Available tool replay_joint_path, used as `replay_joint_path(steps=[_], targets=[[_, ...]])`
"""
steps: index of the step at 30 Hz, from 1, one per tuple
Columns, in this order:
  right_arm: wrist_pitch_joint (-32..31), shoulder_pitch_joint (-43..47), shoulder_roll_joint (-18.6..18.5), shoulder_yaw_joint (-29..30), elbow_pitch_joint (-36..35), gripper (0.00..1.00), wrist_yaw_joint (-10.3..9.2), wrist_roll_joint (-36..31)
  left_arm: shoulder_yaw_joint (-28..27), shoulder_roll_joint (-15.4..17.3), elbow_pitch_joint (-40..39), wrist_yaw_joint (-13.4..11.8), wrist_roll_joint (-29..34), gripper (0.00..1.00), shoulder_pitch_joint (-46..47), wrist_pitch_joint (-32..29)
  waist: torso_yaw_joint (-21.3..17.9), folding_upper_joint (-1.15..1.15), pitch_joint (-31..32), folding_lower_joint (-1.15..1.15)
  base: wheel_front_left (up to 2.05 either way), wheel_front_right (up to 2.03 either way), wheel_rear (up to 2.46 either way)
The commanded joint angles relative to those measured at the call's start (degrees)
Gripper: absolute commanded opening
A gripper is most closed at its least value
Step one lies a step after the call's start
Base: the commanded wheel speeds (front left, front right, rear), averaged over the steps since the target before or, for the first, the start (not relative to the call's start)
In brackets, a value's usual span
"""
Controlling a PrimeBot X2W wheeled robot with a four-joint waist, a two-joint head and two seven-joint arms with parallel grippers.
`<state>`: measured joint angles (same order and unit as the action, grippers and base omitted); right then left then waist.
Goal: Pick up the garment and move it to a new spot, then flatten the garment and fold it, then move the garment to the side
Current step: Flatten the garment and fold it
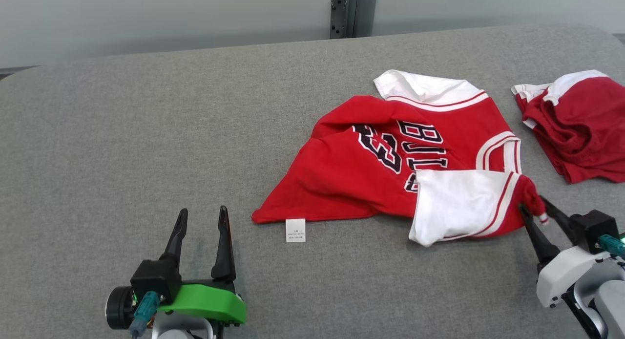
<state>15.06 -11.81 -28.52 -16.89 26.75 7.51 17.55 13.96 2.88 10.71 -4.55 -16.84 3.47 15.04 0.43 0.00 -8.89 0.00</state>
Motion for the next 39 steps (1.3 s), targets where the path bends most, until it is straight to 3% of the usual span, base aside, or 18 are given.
replay_joint_path(steps=[1, 6, 10, 13, 17, 25, 33, 39], targets=[[0.2, 0.8, -0.2, 0.8, 0.4, 1.00, -0.04, 0.4, 0.0, 0.3, 0.1, 0.1, 0.5, 1.00, -0.8, 0.2, -0.3, 0.00, 0.7, 0.00, 0.00, 0.00, 0.00], [0.1, 2.6, -0.4, 5.6, -0.4, 1.00, -0.04, -0.5, 0.0, 0.2, 0.3, 0.1, 0.3, 1.00, -1.6, 0.2, -0.3, 0.00, 2.1, 0.00, 0.00, 0.00, 0.00], [0.1, 4.3, 0.7, 9.5, -4.9, 1.00, -0.04, -2.6, 0.1, 0.2, 0.3, 0.1, 0.2, 1.00, -2.0, 0.2, 0.1, 0.00, 2.9, 0.00, 0.00, 0.00, 0.00], [0.2, 4.7, 1.7, 8.9, -8.8, 1.00, -0.04, -3.9, 0.3, 0.2, 0.2, 0.2, 0.1, 1.00, -2.0, 0.2, 0.8, 0.00, 3.1, 0.00, 0.00, 0.00, 0.00], [0.2, 2.6, 2.4, 3.5, -10.3, 1.00, -0.04, -3.6, 0.5, 0.2, 0.0, 0.1, 0.0, 1.00, -1.6, 0.2, 2.2, 0.00, 2.8, 0.00, 0.00, 0.00, 0.00], [0.0, -4.9, 3.1, -8.0, -4.1, 1.00, -0.04, -1.2, 0.7, 0.1, -0.2, -0.1, -0.5, 1.00, -0.6, 0.2, 5.9, 0.00, 2.0, 0.00, 0.00, 0.00, 0.00], [-4.4, -9.5, 4.1, -6.4, 7.6, 1.00, -0.04, -2.4, 0.5, 0.1, -0.6, -0.5, -0.8, 1.00, -0.3, 0.2, 7.7, 0.00, 1.1, 0.00, 0.00, 0.00, 0.00], [-9.7, -10.3, 3.2, -6.2, 9.5, 1.00, -0.04, -0.8, 0.4, 0.1, -0.9, -0.7, -1.1, 1.00, -0.4, 0.2, 7.5, 0.00, 0.9, 0.00, 0.00, 0.00, 0.00]])
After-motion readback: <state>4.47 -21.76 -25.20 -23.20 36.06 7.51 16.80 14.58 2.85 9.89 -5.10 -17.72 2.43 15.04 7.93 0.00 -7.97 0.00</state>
